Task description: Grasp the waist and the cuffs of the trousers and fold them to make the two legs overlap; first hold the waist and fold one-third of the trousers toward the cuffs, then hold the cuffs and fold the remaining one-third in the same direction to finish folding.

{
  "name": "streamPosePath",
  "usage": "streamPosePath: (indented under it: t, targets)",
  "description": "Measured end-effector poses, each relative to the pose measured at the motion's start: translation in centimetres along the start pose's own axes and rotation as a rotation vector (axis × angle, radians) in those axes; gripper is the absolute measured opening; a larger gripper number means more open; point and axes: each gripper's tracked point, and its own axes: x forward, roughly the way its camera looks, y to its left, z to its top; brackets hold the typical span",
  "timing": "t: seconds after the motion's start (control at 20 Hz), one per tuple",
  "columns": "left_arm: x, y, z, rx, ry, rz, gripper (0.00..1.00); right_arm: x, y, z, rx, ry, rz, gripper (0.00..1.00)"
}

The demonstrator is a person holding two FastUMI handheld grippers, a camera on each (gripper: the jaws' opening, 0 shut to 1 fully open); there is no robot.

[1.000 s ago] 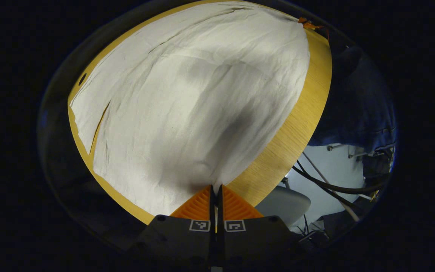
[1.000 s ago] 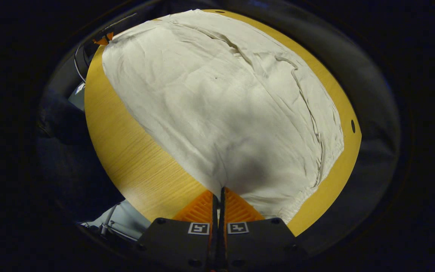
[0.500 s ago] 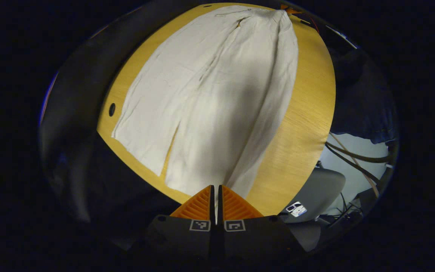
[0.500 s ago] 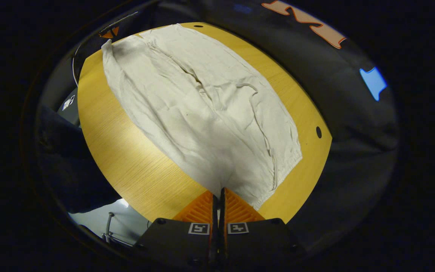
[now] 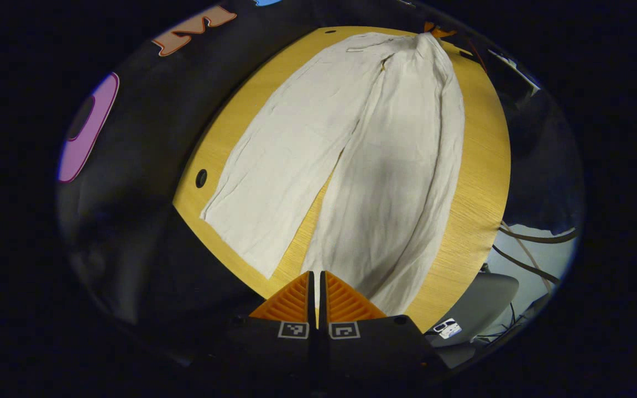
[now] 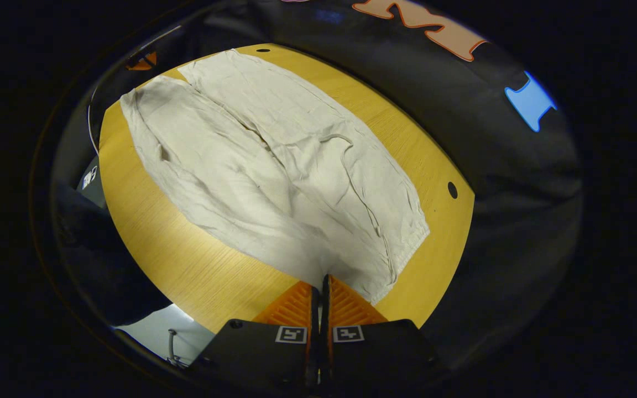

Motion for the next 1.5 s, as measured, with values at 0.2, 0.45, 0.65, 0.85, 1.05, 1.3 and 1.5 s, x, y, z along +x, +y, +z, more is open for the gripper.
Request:
streamPosePath:
  t: [0.2, 0.45, 0.65, 0.85, 1.05, 1.3, 1.5]
  targets:
    - [2.3, -4.9, -1.7, 0.023, 0.039, -0.054, 0.00, 0.1, 0.4, -0.2, -0.004, 0.008, 0.022, 0.03]
    - [4.3, -6.9, -2.8, 0.021, 0.058, -0.092, 0.29, -0.2, 0.7, -0.6, -0.008, 0.024, 0.026, 0.03]
    - [5.3, -7.3, -2.9, 0.031, 0.055, -0.139, 0.74, -0.3, 0.8, -0.9, 0.001, 0.037, 0.024, 0.03]
    - [6.1, -8.4, -3.5, 0.042, 0.082, -0.200, 0.70, -0.3, 0.8, -0.8, 0.017, 0.043, 0.027, 0.03]
    - [6.5, -8.5, -3.8, 0.018, 0.112, -0.245, 0.66, -0.1, 0.8, -0.7, 0.025, 0.045, 0.024, 0.03]
    - [5.8, -9.6, -3.1, 0.038, 0.153, -0.306, 0.17, -0.1, 0.6, -0.6, 0.049, 0.032, 0.024, 0.03]
    - [5.6, -9.7, -3.1, 0.055, 0.155, -0.315, 0.00, -0.3, 0.6, -0.6, 0.055, 0.024, 0.025, 0.03]
